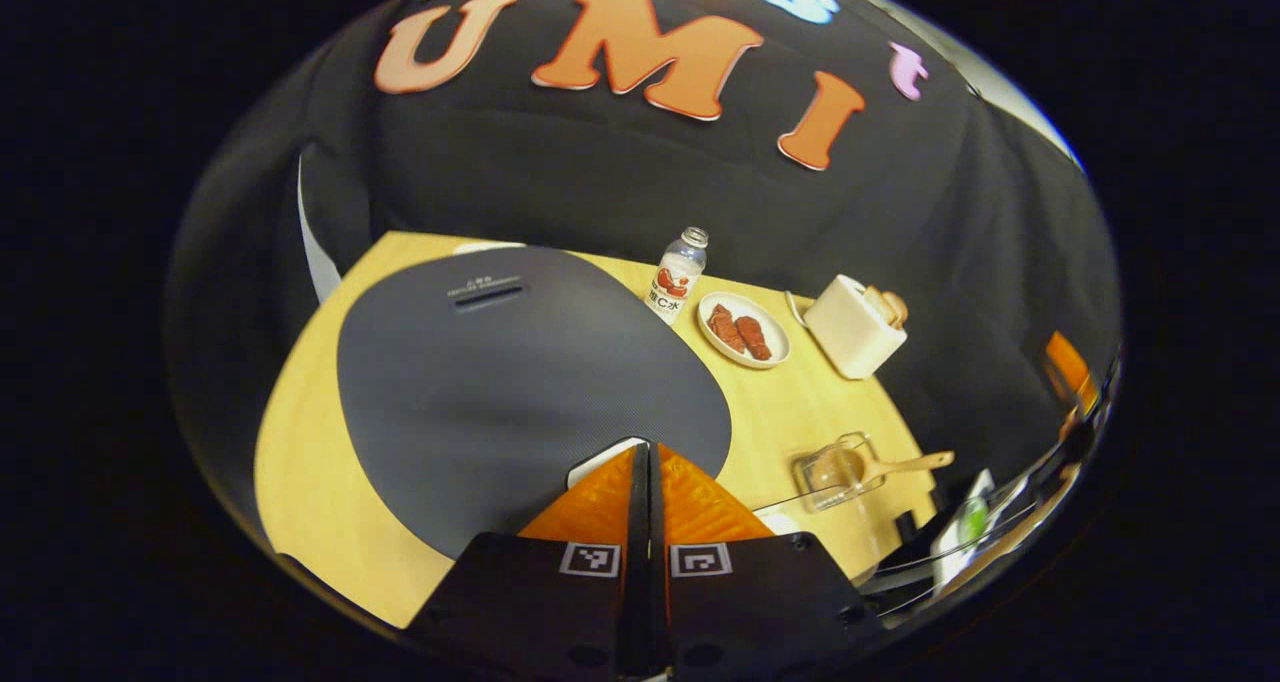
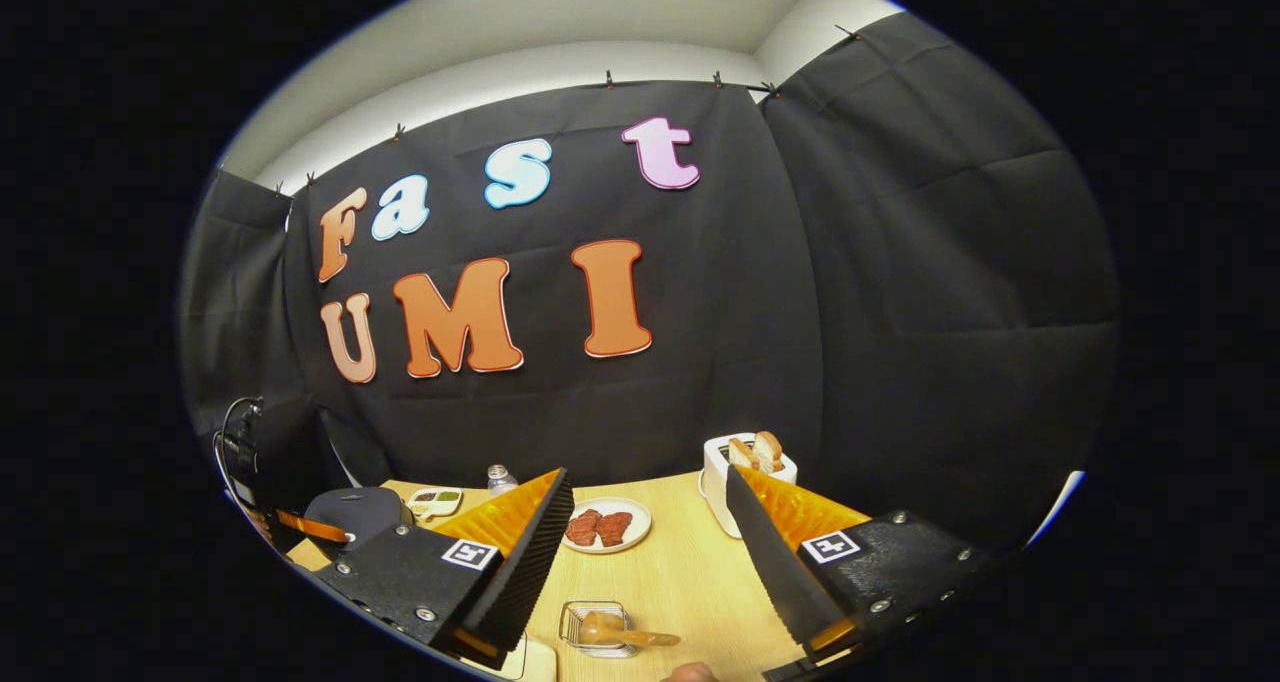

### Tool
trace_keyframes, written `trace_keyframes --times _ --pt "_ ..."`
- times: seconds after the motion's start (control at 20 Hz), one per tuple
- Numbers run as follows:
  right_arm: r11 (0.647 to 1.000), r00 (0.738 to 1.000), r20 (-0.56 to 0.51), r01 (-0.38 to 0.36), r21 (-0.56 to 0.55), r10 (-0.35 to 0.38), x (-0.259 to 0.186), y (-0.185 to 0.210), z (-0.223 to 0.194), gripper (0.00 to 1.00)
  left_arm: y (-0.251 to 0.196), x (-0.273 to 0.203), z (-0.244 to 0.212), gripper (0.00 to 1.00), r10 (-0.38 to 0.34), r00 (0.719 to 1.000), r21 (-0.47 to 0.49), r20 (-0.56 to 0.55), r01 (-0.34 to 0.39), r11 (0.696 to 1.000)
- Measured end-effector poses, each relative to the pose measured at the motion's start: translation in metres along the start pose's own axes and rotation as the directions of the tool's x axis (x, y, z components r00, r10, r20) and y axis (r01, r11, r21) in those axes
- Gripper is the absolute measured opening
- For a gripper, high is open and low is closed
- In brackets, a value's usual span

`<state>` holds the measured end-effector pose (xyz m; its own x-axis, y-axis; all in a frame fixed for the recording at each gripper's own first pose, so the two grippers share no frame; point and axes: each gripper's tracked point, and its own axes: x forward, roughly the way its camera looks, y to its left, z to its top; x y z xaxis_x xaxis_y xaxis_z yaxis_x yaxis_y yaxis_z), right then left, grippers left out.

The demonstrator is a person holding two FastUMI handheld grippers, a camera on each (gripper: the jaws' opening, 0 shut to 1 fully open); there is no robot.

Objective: Close the left gripper, press the button to open the rice cooker; take a wooden spoon from the chopstick holder with the right hand, scoop a spoonful of rice and pour it into the rice cooker, then put the wooden spoon back into the chopstick holder.

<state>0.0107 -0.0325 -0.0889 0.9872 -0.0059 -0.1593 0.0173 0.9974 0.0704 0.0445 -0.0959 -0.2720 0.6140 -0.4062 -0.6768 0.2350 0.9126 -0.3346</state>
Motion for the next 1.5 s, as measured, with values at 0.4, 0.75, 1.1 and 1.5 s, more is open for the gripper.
trace_keyframes --times 0.4,0.75,1.1,1.5 --pt "0.999 0.999 -0.006 -0.040 -0.026 0.040 -0.004 0.025 0.000 1.00 -0.004 -0.036 0.055 0.05 0.201 0.935 0.207 0.293 -0.267 0.941" --pt "0.999 0.998 0.065 -0.017 -0.046 0.020 -0.021 0.026 0.014 0.95 -0.044 -0.154 0.109 0.04 0.189 0.723 0.229 0.664 -0.437 0.870" --pt "0.999 0.996 0.088 0.002 -0.052 0.002 -0.022 0.023 -0.002 0.95 -0.004 -0.183 0.110 0.03 0.268 0.671 0.133 0.691 -0.483 0.866" --pt "0.994 0.995 0.041 0.096 -0.060 -0.094 -0.013 -0.005 -0.080 0.95 0.022 -0.184 0.098 0.73 0.226 0.700 0.086 0.677 -0.380 0.921"
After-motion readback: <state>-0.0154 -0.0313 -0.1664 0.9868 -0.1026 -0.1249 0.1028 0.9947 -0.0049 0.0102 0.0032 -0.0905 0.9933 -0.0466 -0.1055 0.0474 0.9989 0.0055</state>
